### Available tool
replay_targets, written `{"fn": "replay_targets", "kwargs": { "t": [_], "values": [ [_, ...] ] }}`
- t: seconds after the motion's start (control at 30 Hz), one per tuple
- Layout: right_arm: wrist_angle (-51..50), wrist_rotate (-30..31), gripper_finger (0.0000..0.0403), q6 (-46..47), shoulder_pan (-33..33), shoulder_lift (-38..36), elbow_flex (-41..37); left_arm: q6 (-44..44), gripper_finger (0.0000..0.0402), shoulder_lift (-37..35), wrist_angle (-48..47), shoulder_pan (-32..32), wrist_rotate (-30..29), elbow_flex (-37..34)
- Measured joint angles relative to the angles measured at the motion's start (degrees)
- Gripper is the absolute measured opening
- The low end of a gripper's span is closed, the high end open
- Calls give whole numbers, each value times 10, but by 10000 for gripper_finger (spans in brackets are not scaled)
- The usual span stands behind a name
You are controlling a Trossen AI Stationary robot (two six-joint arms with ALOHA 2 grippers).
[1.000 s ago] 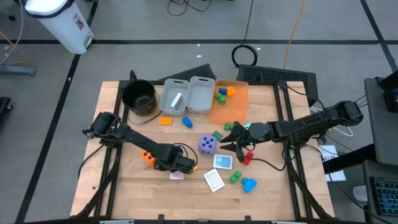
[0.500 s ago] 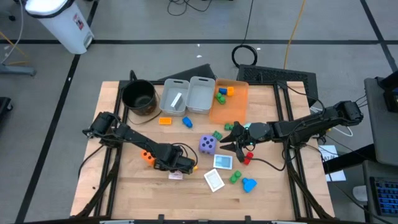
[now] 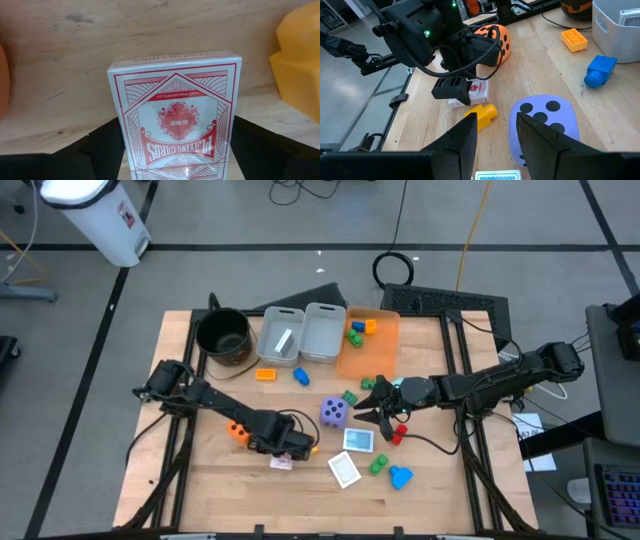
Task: Pick & Place Toys
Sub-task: Put the red deck of cards into the left gray bin
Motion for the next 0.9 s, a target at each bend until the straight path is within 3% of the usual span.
{"fn": "replay_targets", "kwargs": {
  "t": [0.2, 0.37, 0.73, 0.9],
  "values": [
    [0, 0, 132, 0, 0, 0, 0, 31, 304, 4, -5, 4, 3, 20],
    [0, 0, 132, 0, 0, 0, 0, 72, 327, 3, -6, 14, 5, 51],
    [1, 0, 132, 0, 0, 0, 0, 160, 304, 2, -38, 40, 5, 117],
    [3, 0, 132, 5, 0, 0, 0, 203, 325, 1, -38, 56, 4, 156]
  ]
}}
